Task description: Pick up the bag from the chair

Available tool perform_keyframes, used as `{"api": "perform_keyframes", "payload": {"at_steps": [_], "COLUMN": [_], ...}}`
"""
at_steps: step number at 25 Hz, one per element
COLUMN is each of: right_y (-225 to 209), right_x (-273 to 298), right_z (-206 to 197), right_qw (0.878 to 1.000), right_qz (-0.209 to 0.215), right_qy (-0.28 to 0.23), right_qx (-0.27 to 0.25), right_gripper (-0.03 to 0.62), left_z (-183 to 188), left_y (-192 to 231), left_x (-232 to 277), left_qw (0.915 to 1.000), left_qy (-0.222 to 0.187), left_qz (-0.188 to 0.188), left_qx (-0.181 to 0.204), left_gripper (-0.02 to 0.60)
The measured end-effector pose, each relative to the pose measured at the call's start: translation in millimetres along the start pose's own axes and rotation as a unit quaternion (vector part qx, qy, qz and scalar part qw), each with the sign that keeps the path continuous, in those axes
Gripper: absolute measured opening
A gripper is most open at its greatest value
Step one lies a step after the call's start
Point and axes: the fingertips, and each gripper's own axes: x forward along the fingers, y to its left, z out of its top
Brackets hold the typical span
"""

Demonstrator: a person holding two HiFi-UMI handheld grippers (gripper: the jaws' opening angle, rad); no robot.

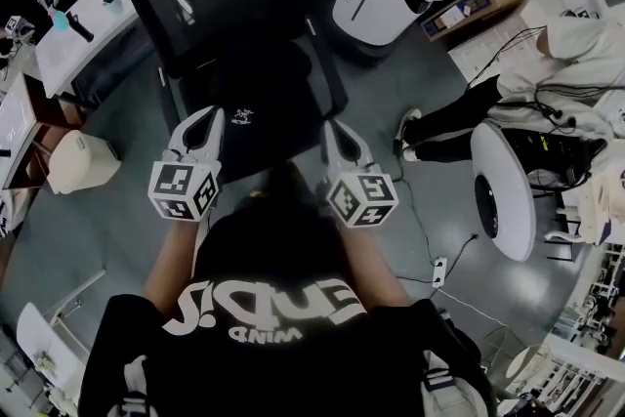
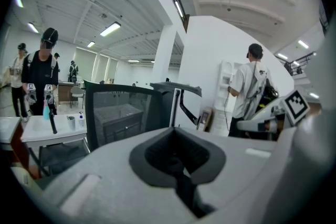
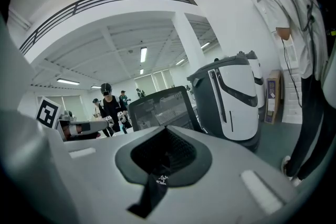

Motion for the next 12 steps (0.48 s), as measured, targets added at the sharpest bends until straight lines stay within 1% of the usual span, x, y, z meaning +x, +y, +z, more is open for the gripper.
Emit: {"api": "perform_keyframes", "payload": {"at_steps": [9, 11, 12], "right_y": [-14, -17, -18], "right_x": [55, 67, 72], "right_z": [13, 15, 18], "right_qw": [1.0, 0.999, 0.999], "right_qz": [0.02, 0.023, 0.024], "right_qy": [0.016, 0.023, 0.027], "right_qx": [-0.002, -0.005, -0.007], "right_gripper": [0.003, 0.011, 0.024], "left_z": [10, 13, 15], "left_y": [29, 37, 40], "left_x": [42, 50, 55], "left_qw": [0.9999, 0.9998, 0.9998], "left_qy": [0.006, 0.005, 0.003], "left_qz": [0.014, 0.017, 0.017], "left_qx": [-0.006, -0.006, -0.006], "left_gripper": [0.002, 0.003, 0.025]}}
